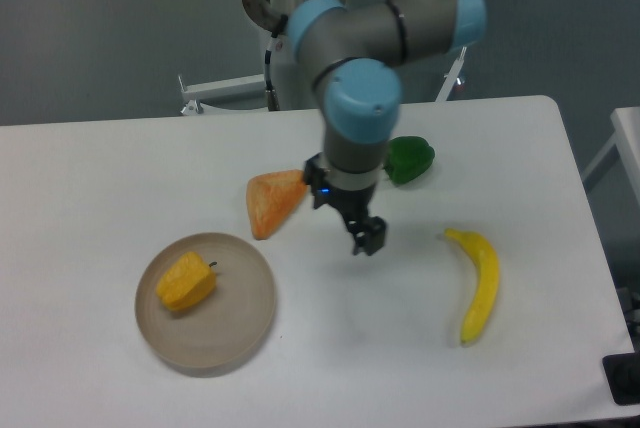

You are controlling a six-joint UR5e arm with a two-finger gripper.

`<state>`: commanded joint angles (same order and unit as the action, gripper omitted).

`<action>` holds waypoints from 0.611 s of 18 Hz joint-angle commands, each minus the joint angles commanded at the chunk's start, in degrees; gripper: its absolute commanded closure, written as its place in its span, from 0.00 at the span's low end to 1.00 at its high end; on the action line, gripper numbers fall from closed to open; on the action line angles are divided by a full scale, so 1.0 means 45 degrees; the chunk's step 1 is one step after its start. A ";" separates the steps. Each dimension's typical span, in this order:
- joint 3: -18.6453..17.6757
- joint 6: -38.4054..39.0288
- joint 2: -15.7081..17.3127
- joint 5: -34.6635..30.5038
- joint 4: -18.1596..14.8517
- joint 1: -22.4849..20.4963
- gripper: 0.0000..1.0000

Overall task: Pick up the yellow pepper from the plate
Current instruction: 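Move the gripper over the yellow pepper on the plate, then lower the gripper onto the yellow pepper and close on it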

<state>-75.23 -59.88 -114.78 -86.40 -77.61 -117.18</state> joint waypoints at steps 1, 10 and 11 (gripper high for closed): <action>0.0000 0.0334 -0.0020 0.0000 0.0000 0.0237 0.00; -0.0059 0.2838 -0.1327 -0.0604 0.1973 0.2307 0.00; -0.0059 0.2857 -0.1464 -0.0838 0.1954 0.2464 0.00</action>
<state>-75.50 -47.02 -121.37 -90.17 -68.82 -106.09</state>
